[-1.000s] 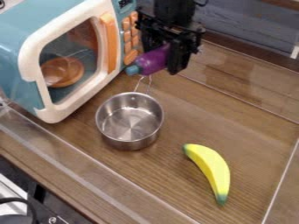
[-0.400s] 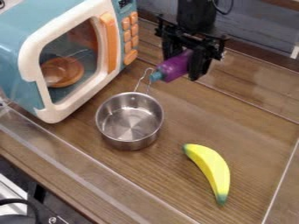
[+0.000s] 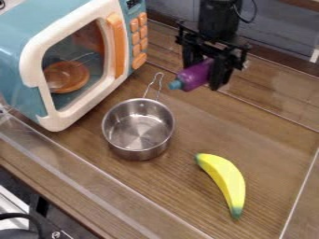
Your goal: Remove the eggplant from inside the silver pot and put it on the table
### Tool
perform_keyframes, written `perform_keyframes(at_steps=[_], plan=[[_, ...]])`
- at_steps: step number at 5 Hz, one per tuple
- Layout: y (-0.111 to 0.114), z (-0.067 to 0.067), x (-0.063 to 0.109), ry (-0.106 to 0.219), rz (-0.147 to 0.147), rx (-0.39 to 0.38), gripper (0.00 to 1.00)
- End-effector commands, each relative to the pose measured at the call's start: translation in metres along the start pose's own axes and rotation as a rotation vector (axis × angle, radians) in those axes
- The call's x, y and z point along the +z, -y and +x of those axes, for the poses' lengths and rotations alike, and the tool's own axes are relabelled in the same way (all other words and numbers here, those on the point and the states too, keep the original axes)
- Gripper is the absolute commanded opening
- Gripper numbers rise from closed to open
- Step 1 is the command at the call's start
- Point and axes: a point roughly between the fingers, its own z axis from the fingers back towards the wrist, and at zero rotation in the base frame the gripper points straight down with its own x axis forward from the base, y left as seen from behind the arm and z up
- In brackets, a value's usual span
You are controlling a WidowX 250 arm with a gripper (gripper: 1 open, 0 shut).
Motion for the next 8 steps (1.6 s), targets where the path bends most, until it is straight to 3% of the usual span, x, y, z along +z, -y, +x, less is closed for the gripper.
perform_keyframes(at_steps=[1, 2, 4, 6, 7, 8], plan=[[-0.004, 0.011, 0.019, 0.058, 0.004, 0.016, 0.00], [-0.011, 0.013, 0.020, 0.052, -0.001, 0.043, 0.00], [0.000, 0.015, 0.022, 0.037, -0.007, 0.028, 0.00], [0.000, 0.017, 0.006, 0.026, -0.018, 0.101, 0.00], [-0.001, 0.017, -0.002, 0.014, -0.017, 0.047, 0.00], [0.014, 0.018, -0.007, 0.010, -0.023, 0.066, 0.00]])
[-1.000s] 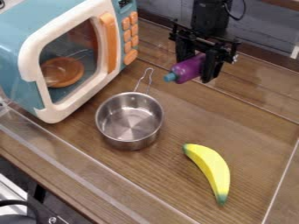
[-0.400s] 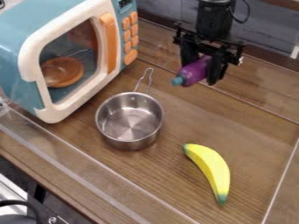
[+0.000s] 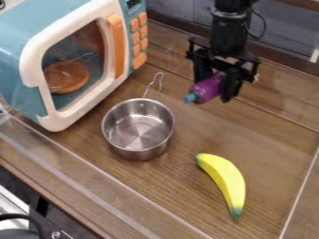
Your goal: Remove the eggplant from inside the silver pot and put it on the table
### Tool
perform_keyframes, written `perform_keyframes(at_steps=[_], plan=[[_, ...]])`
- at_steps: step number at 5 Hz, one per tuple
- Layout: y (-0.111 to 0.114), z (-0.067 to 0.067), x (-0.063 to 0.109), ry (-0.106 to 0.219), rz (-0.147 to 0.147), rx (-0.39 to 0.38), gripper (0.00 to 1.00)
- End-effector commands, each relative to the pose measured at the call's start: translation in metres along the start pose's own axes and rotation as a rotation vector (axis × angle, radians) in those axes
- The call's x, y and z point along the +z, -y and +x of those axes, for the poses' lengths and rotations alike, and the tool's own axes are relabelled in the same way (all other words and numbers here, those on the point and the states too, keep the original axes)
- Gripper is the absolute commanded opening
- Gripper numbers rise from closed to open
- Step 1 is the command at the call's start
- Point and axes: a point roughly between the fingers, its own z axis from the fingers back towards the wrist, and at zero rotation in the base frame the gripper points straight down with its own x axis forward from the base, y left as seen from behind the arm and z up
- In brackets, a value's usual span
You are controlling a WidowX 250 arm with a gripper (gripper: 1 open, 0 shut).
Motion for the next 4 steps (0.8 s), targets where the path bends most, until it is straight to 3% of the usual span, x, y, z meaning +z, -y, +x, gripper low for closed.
perform_keyframes(at_steps=[1, 3, 4], plan=[[0.018, 0.003, 0.007, 0.042, -0.006, 0.021, 0.00], [0.010, 0.017, -0.026, 0.025, -0.002, 0.019, 0.00], [0.022, 0.018, -0.017, 0.029, -0.002, 0.026, 0.00]])
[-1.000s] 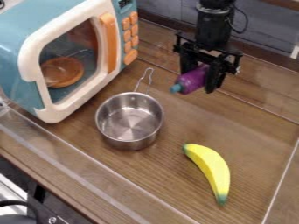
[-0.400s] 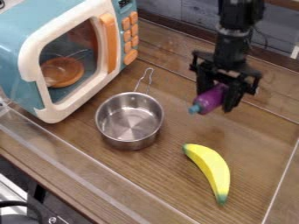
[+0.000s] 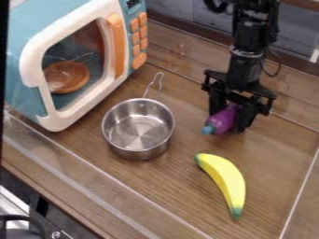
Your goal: Remove the eggplant from inside the silver pot and put it on the table
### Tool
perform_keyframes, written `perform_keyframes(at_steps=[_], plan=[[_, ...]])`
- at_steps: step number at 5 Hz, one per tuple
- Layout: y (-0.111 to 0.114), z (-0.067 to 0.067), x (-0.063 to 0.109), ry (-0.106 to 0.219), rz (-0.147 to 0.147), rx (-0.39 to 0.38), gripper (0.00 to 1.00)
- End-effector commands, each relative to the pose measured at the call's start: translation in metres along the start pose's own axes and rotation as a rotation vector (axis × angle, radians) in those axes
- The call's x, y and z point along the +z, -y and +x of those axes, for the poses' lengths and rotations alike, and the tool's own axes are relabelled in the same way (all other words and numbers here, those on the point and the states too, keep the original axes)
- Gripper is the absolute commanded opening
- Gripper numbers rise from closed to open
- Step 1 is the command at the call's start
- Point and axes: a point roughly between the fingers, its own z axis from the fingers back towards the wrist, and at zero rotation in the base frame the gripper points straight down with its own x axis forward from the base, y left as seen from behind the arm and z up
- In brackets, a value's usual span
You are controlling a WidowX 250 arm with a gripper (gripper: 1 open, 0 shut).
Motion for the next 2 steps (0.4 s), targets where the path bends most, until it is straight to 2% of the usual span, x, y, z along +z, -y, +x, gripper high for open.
perform_keyframes(at_steps=[1, 2], plan=[[0.0169, 0.0057, 0.0300, 0.067, -0.007, -0.005, 1.00], [0.0139, -0.0014, 0.0342, 0.067, -0.008, -0.001, 1.00]])
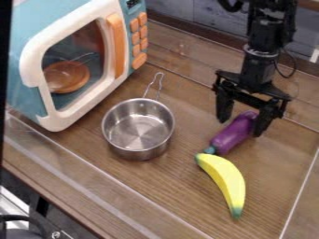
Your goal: Remove the eggplant from inside the silver pot and put it on the table
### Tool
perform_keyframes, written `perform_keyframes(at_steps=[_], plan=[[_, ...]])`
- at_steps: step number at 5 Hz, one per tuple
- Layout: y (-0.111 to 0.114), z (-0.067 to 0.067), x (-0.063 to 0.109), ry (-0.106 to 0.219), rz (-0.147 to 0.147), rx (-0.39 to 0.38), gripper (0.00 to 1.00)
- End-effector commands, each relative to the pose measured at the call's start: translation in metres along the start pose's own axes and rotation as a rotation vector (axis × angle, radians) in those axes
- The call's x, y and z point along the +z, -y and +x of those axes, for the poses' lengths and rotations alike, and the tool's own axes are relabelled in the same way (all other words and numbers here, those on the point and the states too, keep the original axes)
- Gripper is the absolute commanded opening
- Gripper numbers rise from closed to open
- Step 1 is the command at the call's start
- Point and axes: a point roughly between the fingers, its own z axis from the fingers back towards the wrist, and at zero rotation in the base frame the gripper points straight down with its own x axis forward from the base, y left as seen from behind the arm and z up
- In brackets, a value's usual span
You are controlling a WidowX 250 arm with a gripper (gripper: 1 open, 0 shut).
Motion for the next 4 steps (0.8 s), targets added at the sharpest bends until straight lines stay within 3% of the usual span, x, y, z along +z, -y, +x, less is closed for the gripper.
perform_keyframes(at_steps=[1, 4], plan=[[-0.001, -0.005, 0.031, 0.082, -0.008, -0.002, 1.00], [-0.001, -0.022, 0.029, 0.078, -0.008, -0.025, 1.00]])
